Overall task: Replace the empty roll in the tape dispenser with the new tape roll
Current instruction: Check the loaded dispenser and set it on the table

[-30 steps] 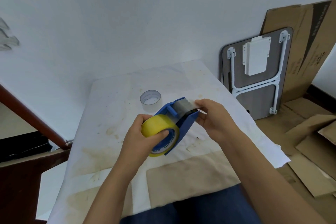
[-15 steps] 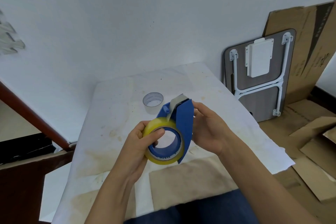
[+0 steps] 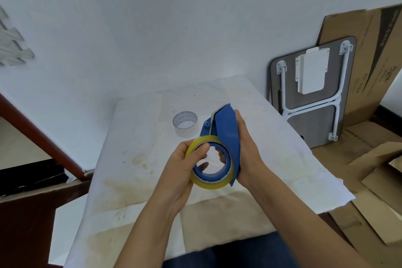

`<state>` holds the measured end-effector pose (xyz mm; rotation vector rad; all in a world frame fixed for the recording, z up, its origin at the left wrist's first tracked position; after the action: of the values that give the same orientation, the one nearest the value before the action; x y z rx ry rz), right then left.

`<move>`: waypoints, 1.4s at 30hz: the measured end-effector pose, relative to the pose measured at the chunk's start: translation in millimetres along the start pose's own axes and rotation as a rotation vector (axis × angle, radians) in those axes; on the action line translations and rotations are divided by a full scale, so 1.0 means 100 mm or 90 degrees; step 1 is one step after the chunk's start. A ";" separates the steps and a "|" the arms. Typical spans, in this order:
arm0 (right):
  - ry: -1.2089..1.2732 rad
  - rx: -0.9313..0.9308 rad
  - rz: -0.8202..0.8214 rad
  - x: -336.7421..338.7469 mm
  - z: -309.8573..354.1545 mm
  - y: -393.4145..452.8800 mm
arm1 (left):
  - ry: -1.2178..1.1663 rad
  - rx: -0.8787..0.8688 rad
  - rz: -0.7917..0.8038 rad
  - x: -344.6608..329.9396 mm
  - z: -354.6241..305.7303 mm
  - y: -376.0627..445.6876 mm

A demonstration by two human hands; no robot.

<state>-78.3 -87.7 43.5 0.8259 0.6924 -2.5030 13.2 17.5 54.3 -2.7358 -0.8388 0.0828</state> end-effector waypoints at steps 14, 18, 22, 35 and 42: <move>-0.408 0.091 -0.021 0.09 0.12 0.08 | 0.564 -0.380 -0.258 0.02 -0.53 0.04; -0.455 0.149 -0.023 0.12 0.21 0.06 | 0.592 -0.406 -0.274 -0.03 -0.54 0.11; -0.489 0.190 -0.012 0.12 0.24 0.03 | 0.663 -0.425 -0.308 -0.09 -0.60 0.21; -0.524 0.236 0.045 0.10 0.31 0.00 | 0.590 -0.423 -0.306 0.06 -0.69 0.30; -0.596 0.282 0.055 0.11 0.28 0.01 | 0.509 -0.339 -0.306 0.19 -0.66 0.36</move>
<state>-97.8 -107.2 56.1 -0.2446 -0.2142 -2.5851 57.6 -16.8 107.5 -2.4955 -1.3237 -1.3898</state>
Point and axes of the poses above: each hand's wrist, its own y-axis towards the middle knuckle, its own x-axis out of the back of the hand, z = x × y, the point moved 3 cm from there along y, towards the middle knuckle, and after that the axes turned 12 degrees about y, right-handed, at the moved point
